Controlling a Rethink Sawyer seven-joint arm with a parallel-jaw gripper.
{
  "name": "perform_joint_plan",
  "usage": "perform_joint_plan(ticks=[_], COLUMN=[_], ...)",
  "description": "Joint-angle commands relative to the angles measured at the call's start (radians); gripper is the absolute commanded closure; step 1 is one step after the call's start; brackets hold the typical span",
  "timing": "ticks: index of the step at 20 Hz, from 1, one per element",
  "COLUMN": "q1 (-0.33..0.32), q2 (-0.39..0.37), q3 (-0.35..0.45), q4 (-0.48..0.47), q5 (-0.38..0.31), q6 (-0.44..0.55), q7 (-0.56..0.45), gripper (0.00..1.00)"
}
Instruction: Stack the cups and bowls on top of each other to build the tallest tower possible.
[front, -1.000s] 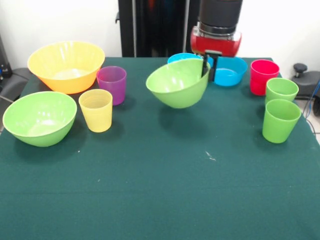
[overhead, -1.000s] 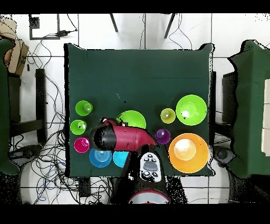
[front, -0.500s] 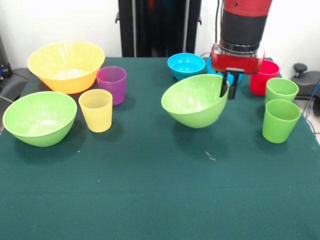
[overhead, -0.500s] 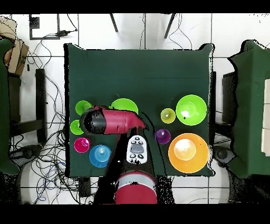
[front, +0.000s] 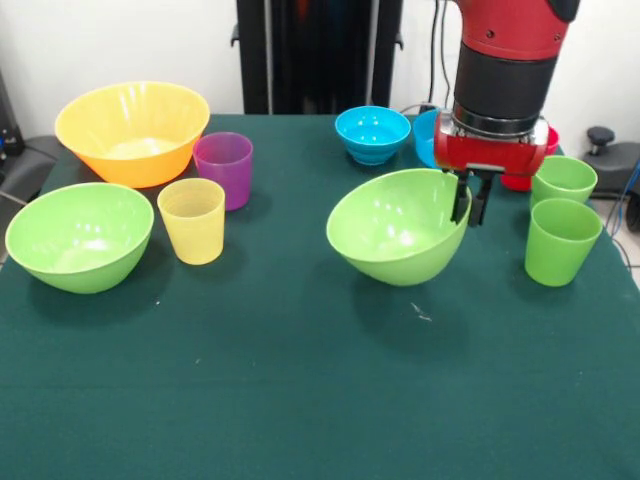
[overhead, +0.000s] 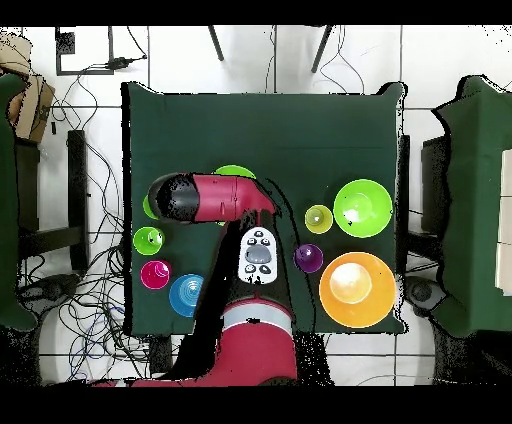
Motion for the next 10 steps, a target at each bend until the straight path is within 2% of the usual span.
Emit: perform_joint_plan(ticks=[1, 5, 10], q1=[-0.012, -0.006, -0.02], q2=[0.015, -0.024, -0.034], q3=[0.083, 0.074, 0.08], q4=[-0.127, -0.066, -0.041], q5=[-0.043, -0.047, -0.056], q6=[0.123, 0.108, 0.084], q7=[-0.027, -0.011, -0.025], gripper=[1.0, 1.0, 1.0])
